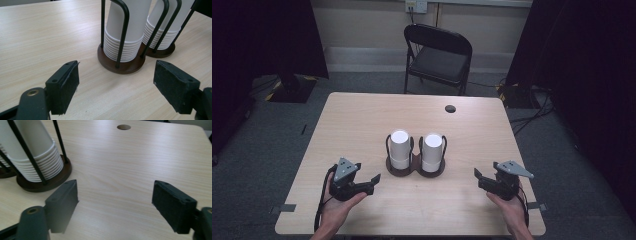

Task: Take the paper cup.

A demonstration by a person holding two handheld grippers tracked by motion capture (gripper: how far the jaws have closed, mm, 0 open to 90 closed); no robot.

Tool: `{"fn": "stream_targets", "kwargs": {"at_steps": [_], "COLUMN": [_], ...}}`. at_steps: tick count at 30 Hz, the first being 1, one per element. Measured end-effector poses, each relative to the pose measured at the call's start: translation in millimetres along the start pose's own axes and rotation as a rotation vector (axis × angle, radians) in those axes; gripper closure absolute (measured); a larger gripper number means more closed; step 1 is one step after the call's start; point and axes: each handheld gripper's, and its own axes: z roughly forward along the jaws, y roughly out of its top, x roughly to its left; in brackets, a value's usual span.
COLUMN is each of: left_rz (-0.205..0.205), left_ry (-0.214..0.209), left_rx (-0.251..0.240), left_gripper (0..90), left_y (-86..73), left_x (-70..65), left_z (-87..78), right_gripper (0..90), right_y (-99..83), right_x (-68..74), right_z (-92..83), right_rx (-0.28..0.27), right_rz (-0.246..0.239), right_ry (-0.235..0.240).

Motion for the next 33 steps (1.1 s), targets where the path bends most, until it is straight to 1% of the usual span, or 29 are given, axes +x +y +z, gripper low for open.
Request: {"fn": "stream_targets", "kwargs": {"at_steps": [1,3,5,6,9,10,11,12,13,14,18,20,21,22,23,24,25,27,28,31,33], "left_rz": [0.001,-0.001,0.000,-0.001,-0.002,-0.002,-0.010,-0.013,-0.013,-0.007,-0.002,0.011,0.011,0.030,0.030,0.027,0.026,0.028,0.031,0.030,0.037], "left_ry": [0.001,-0.001,-0.004,-0.005,-0.009,-0.009,-0.018,-0.020,-0.020,-0.022,-0.031,-0.031,-0.031,-0.028,-0.028,-0.034,-0.033,-0.036,-0.038,-0.039,-0.041], "left_rx": [0.000,-0.001,0.000,0.000,0.003,0.003,-0.001,-0.004,-0.004,-0.002,-0.002,-0.002,-0.002,0.002,0.002,-0.002,-0.004,-0.002,0.008,0.011,0.013], "left_gripper": [20.5,20.5,20.5,20.5,21.0,20.9,20.6,20.5,20.6,20.6,20.6,20.5,20.5,20.5,20.4,20.4,20.4,20.4,20.3,19.3,19.3], "left_y": [-0.1,-0.1,-0.1,-0.3,-0.8,-0.8,-0.8,-0.6,-0.6,-0.2,0.7,1.2,1.2,1.5,1.5,2.2,2.3,2.3,2.4,2.2,2.6], "left_x": [0.0,0.2,0.9,1.1,1.6,1.6,1.7,1.2,1.2,0.3,-2.2,-3.5,-3.5,-4.7,-4.7,-5.8,-6.3,-6.5,-6.8,-7.2,-7.4], "left_z": [0.2,0.4,0.5,1.0,1.0,1.0,0.5,0.4,0.4,-0.2,1.2,2.3,2.3,2.4,2.4,2.5,3.1,3.7,5.1,6.4,6.0], "right_gripper": [14.9,14.2,14.1,13.9,14.4,14.4,15.3,16.0,16.0,16.1,17.6,18.3,18.3,19.3,19.3,21.6,22.3,22.8,24.4,25.4,25.9], "right_y": [0.3,1.4,3.5,2.8,1.4,1.4,2.7,3.3,3.3,4.1,4.4,4.7,4.7,5.2,5.2,5.3,5.1,5.0,6.0,7.7,9.3], "right_x": [-0.1,-0.2,-0.1,-0.5,-0.7,-0.7,0.6,0.9,0.9,1.5,2.9,3.4,3.4,4.0,4.0,4.3,4.7,5.1,6.4,8.6,10.8], "right_z": [-0.4,-1.0,-1.5,-0.7,0.9,0.9,1.2,1.0,1.0,0.2,-2.5,-3.9,-3.9,-4.9,-4.9,-5.4,-5.6,-6.1,-7.1,-7.4,-6.7], "right_rx": [-0.015,-0.024,-0.024,-0.013,0.003,0.003,0.008,0.014,0.014,0.023,0.017,0.016,0.016,0.018,0.018,0.027,0.024,0.024,0.019,0.020,0.016], "right_rz": [0.004,0.008,0.012,0.016,-0.002,-0.002,-0.008,0.001,0.001,0.010,-0.001,-0.007,-0.007,-0.012,-0.012,-0.005,-0.002,0.000,0.003,-0.002,-0.011], "right_ry": [0.008,0.014,0.008,0.016,0.053,0.053,0.058,0.076,0.076,0.091,0.110,0.113,0.113,0.109,0.109,0.118,0.121,0.123,0.132,0.140,0.149]}}
